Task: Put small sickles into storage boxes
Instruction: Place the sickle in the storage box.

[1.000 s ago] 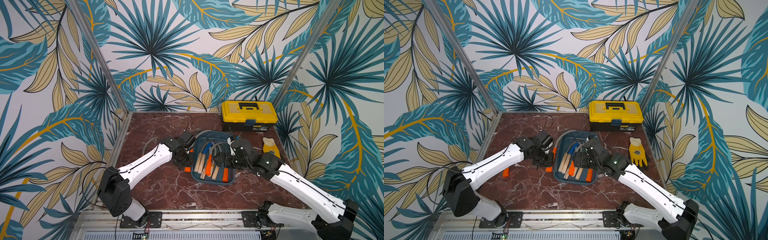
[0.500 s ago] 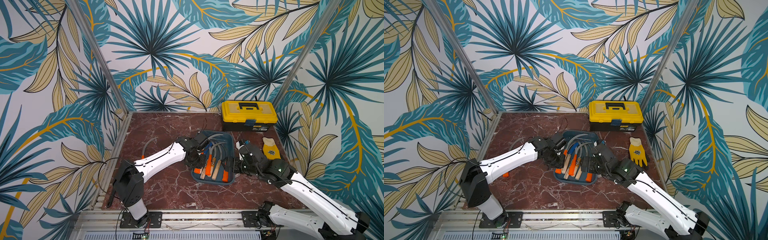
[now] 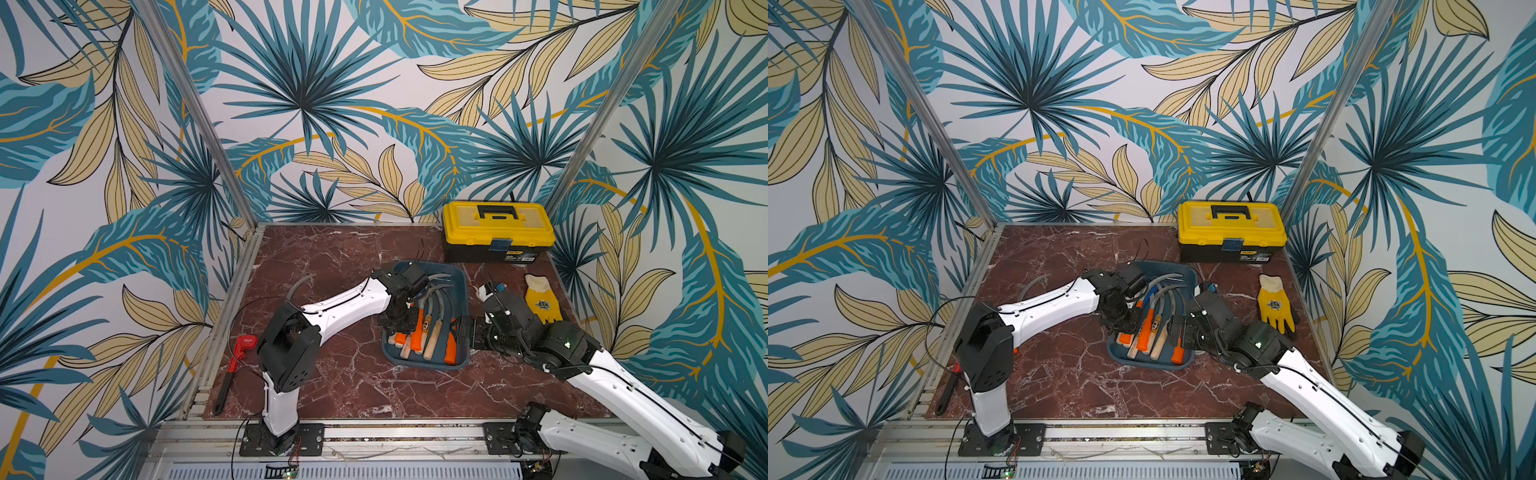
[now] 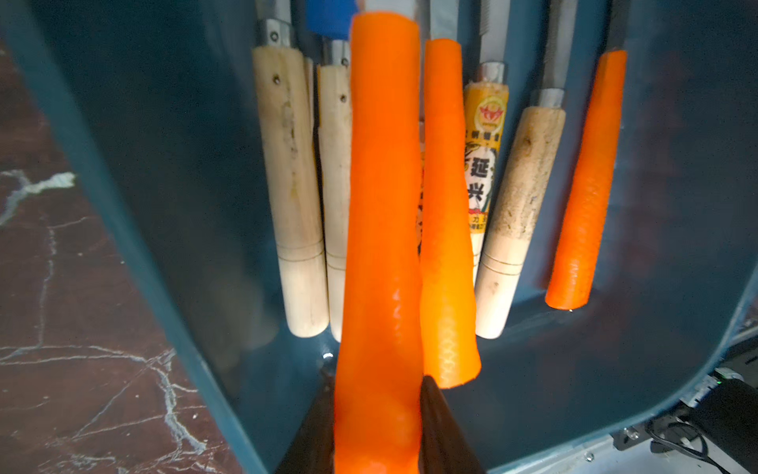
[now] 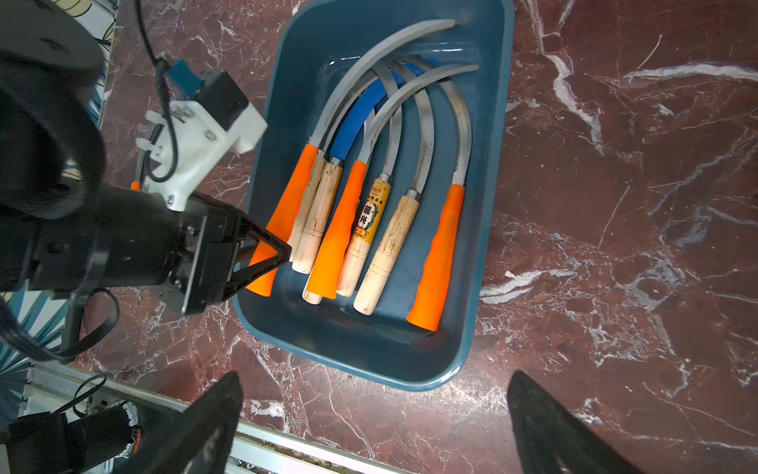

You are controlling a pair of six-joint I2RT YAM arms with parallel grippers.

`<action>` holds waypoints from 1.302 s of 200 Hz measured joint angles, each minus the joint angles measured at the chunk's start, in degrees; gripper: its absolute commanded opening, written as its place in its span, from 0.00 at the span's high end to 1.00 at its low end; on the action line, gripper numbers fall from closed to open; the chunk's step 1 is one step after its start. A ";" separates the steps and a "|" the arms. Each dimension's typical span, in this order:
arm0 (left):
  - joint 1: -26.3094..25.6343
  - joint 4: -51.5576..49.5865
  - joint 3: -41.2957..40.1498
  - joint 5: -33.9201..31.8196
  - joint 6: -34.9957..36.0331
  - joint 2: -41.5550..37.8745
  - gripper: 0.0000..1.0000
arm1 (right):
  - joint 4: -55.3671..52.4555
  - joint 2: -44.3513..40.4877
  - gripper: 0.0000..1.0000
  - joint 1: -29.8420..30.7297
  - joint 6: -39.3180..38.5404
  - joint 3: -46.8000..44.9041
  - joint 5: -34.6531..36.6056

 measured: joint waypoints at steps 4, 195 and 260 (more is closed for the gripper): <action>0.07 -0.02 0.00 0.04 0.09 0.37 0.82 | 0.00 0.02 0.01 0.00 -0.02 0.00 0.09; 3.34 0.15 7.50 3.98 3.87 8.63 0.36 | 1.97 5.97 0.00 -1.84 -4.50 0.00 -0.26; 3.34 -0.04 7.50 4.35 3.50 5.42 0.01 | 2.36 6.84 0.00 -1.84 -4.50 0.11 -1.05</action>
